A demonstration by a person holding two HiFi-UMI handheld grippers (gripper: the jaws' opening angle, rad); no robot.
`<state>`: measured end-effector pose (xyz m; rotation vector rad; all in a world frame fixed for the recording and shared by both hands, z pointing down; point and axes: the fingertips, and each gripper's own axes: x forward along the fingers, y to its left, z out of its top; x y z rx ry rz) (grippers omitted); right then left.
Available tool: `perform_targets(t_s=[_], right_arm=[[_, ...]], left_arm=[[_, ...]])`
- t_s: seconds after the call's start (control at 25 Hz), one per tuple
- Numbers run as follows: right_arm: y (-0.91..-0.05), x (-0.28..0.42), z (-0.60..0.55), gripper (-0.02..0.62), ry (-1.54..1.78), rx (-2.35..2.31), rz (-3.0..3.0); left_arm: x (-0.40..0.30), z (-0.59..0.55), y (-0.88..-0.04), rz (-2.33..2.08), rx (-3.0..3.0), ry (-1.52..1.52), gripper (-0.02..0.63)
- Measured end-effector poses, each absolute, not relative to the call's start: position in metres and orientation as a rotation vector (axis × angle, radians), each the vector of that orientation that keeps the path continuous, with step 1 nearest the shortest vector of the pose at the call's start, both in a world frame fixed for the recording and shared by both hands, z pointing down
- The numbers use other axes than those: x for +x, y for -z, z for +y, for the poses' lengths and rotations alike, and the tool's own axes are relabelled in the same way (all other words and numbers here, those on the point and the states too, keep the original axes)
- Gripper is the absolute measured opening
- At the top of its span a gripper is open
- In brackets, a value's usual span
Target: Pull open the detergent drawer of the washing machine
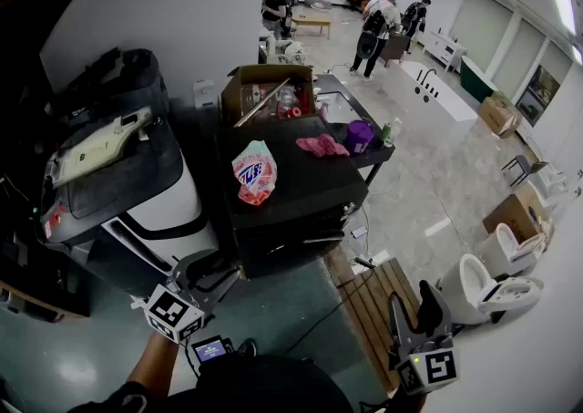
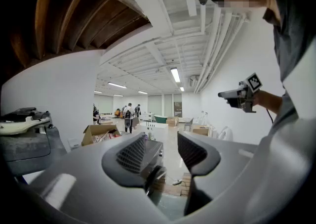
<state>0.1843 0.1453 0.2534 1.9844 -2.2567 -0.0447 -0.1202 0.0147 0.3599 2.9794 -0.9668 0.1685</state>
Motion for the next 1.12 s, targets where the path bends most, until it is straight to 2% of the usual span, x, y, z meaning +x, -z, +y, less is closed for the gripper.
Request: perform_targets(t_s=[1.12], right_arm=[[-0.25, 0.124, 0.125, 0.232, 0.029, 2.052, -2.192]], left_arm=[[-0.146, -0.007, -0.385, -0.789, 2.98, -0.136, 0.256]])
